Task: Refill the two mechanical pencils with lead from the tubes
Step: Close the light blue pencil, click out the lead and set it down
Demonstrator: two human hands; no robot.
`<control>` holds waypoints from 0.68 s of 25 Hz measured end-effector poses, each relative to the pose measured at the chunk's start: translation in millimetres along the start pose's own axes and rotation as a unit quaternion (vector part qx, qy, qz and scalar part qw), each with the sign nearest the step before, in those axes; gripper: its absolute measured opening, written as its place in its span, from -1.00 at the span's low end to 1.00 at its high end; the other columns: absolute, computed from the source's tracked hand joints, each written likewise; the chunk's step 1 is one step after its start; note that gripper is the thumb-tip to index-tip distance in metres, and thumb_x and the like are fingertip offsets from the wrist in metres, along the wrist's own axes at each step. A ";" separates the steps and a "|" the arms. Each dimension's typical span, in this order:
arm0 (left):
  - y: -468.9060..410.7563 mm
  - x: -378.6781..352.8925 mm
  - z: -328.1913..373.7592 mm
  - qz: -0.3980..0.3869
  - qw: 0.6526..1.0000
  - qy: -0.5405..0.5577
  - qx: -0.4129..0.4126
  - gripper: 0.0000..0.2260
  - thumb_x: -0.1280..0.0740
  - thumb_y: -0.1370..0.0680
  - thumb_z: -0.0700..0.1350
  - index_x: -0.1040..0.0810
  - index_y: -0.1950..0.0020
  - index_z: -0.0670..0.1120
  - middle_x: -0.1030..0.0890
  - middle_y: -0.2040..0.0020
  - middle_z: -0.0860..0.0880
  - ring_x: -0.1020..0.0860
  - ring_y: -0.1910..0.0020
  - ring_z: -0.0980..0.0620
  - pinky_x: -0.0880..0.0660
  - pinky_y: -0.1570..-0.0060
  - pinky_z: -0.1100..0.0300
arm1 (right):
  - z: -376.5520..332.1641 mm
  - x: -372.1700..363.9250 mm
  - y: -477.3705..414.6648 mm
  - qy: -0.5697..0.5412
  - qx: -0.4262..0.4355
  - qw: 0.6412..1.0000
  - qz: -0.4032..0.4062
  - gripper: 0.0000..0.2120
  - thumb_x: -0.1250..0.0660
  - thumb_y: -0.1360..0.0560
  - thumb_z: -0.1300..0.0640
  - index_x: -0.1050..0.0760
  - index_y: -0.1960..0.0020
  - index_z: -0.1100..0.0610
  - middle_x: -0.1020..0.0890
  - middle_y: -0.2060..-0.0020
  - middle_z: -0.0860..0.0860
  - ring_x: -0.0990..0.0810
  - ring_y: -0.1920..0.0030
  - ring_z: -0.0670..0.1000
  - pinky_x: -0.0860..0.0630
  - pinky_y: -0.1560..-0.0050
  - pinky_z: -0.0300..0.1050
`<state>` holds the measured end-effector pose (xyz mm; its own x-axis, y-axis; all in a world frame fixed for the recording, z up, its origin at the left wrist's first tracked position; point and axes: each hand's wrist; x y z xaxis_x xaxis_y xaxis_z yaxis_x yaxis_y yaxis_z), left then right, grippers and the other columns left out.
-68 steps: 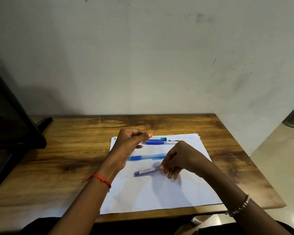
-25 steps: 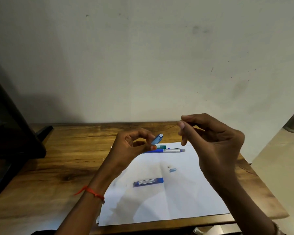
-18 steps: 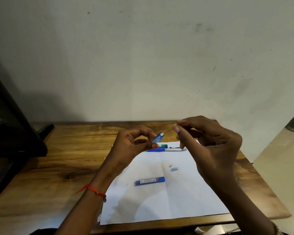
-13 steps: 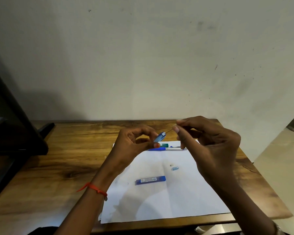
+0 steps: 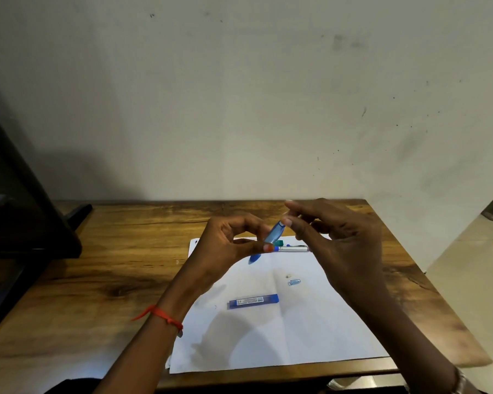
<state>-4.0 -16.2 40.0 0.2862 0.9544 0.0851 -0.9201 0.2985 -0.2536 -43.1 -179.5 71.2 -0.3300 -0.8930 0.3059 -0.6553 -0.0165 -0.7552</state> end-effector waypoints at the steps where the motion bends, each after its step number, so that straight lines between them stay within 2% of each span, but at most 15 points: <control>1: -0.3 -0.2 0.1 -0.001 1.000 -0.002 0.003 -0.78 -0.45 -0.33 -0.35 -0.60 0.28 -0.01 -0.67 0.27 0.14 -0.63 0.13 0.18 -0.54 0.16 0.37 | 0.5 0.5 -0.7 -0.007 -0.012 1.000 -0.004 -0.78 -0.40 -0.38 0.12 -0.58 -0.03 0.08 -0.63 0.23 -0.19 -0.59 0.26 -0.19 -0.56 0.29 -0.29; 4: -0.9 -0.4 -0.3 -0.001 1.000 -0.002 0.009 -0.77 -0.45 -0.33 -0.36 -0.60 0.26 -0.02 -0.67 0.28 0.18 -0.61 0.15 0.23 -0.53 0.17 0.40 | 0.9 2.7 -3.1 -0.047 -0.055 0.997 -0.004 -0.76 -0.44 -0.37 0.11 -0.58 -0.03 0.07 -0.63 0.27 -0.35 -0.61 0.30 -0.17 -0.51 0.33 -0.36; 7: -1.5 0.4 -1.7 -0.001 1.000 -0.002 0.015 -0.76 -0.45 -0.33 -0.35 -0.61 0.27 0.00 -0.67 0.28 0.19 -0.61 0.16 0.26 -0.53 0.17 0.41 | 12.6 9.8 -7.0 -0.062 -0.133 0.989 -0.013 -0.86 -0.41 -0.40 0.18 -0.61 0.03 0.10 -0.65 0.39 -0.24 -0.58 0.42 -0.13 -0.48 0.42 -0.33; 9: -1.9 1.4 -3.8 -0.005 1.000 -0.010 0.017 -0.76 -0.46 -0.33 -0.33 -0.62 0.27 0.03 -0.68 0.25 0.17 -0.61 0.15 0.24 -0.54 0.10 0.37 | 30.2 15.8 -7.5 0.021 -0.205 0.973 -0.105 -0.91 -0.41 -0.42 0.23 -0.62 0.10 0.10 -0.61 0.47 -0.16 -0.54 0.48 -0.17 -0.46 0.47 -0.34; 11: -2.1 2.6 -6.3 -0.008 0.999 -0.022 0.023 -0.77 -0.47 -0.32 -0.30 -0.62 0.28 0.05 -0.68 0.23 0.16 -0.61 0.14 0.22 -0.53 0.03 0.34 | 49.4 16.1 -2.7 0.147 -0.247 0.924 -0.253 -0.90 -0.40 -0.42 0.26 -0.65 0.08 0.17 -0.60 0.41 -0.07 -0.52 0.50 -0.16 -0.44 0.45 -0.41; 12: -2.6 2.9 -7.3 -0.010 0.999 -0.026 0.028 -0.77 -0.48 -0.33 -0.30 -0.62 0.28 0.05 -0.68 0.24 0.16 -0.61 0.15 0.22 -0.52 0.03 0.35 | 57.0 14.1 0.9 0.187 -0.256 0.899 -0.303 -0.89 -0.40 -0.42 0.27 -0.65 0.06 0.22 -0.61 0.37 -0.02 -0.50 0.48 -0.15 -0.43 0.43 -0.45; 15: -3.1 2.6 -9.5 -0.014 0.998 -0.041 0.039 -0.78 -0.47 -0.34 -0.28 -0.62 0.27 0.07 -0.67 0.27 0.19 -0.60 0.18 0.24 -0.50 0.06 0.39 | 66.9 3.2 10.6 0.220 -0.260 0.867 -0.365 -0.86 -0.40 -0.41 0.28 -0.65 0.05 0.26 -0.68 0.14 0.12 -0.51 0.30 -0.11 -0.33 0.35 -0.51; 17: -2.8 3.3 -10.5 -0.013 0.998 -0.051 0.044 -0.79 -0.48 -0.34 -0.26 -0.62 0.26 0.07 -0.67 0.28 0.20 -0.59 0.17 0.23 -0.50 0.05 0.39 | 68.3 -3.6 12.6 0.239 -0.253 0.854 -0.388 -0.86 -0.38 -0.43 0.27 -0.65 0.04 0.24 -0.68 0.06 0.13 -0.52 0.19 -0.05 -0.36 0.25 -0.44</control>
<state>2.3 -13.8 30.8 0.2861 0.9393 0.1895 -0.9336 0.3178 -0.1653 -3.8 -207.2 20.9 0.1766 -0.4146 0.8927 -0.9722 -0.2154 0.0923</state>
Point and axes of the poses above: each hand's wrist, its own y-axis away from the middle knuckle, its own x-axis out of the back of the hand, z = x × y
